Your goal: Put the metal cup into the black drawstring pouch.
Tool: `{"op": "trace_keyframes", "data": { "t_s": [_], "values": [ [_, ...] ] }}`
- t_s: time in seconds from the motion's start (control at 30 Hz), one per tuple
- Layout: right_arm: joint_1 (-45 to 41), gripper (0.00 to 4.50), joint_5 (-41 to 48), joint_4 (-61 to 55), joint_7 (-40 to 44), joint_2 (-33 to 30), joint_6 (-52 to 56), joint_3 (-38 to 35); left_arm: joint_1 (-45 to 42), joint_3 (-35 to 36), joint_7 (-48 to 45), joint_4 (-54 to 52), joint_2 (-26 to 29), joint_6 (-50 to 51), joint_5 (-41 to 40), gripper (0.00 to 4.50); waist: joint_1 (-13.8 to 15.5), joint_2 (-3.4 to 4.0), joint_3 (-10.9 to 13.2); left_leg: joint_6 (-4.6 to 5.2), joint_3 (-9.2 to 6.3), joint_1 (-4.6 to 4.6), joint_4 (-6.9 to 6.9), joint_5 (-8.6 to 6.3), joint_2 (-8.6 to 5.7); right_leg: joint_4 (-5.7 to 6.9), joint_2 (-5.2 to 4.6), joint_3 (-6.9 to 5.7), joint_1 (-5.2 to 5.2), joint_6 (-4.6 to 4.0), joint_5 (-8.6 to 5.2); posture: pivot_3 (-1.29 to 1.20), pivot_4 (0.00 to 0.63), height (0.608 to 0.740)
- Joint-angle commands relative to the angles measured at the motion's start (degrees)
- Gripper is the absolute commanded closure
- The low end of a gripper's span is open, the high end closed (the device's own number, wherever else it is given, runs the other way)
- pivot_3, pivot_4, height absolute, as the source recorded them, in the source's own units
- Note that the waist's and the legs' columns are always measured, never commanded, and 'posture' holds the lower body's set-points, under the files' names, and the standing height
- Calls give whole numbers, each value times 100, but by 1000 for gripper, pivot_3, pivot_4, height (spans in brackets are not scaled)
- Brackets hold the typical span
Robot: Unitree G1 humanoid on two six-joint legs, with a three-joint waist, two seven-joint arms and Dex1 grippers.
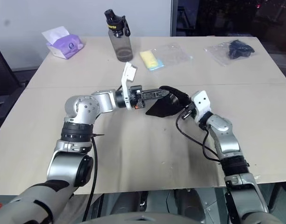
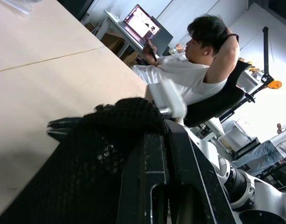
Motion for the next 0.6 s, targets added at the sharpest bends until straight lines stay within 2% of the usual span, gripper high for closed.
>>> {"op": "trace_keyframes", "data": {
  "t_s": [0.03, 0.27, 0.37, 0.53, 0.6],
  "values": [
    [-221, 4390, -26, -11, -375, 5, -276, -371, 7, 148, 21, -294, 4, -10, -132, 4500, 2, 0, 0, 0, 0, -1, 0, 0, 0, 0, 0, 0, 0, 0, 0, 0, 150, 740],
    [-679, 4390, -103, 21, -856, -275, -533, -866, 212, 267, -43, -518, 40, 166, -390, 4500, 5, 1, 1, 0, 1, -2, 0, 0, 0, -1, -1, 1, -1, 0, 0, 0, 150, 740],
    [-956, 4500, -83, -63, -897, -425, -575, -982, 291, 296, -136, -560, 148, 205, -463, 3691, -6, 1, 1, 0, 2, -2, 0, 0, 0, -1, -1, 2, -1, 0, 0, 0, 150, 740],
    [-1415, 4500, 12, -545, -753, -589, -399, -973, 310, 41, -150, -457, 504, -85, -19, 1349, -17, 1, 1, 0, 0, 0, -1, 0, 2, 0, 1, 0, -1, 0, 0, 0, 150, 740],
    [-1522, 4500, 31, -734, -724, -599, -264, -940, 293, -149, -305, -383, 704, -359, 261, 1349, -19, 1, 1, 0, 1, 0, -1, 0, 2, 0, 2, 1, -1, 0, 0, 0, 150, 740]
  ]
}}
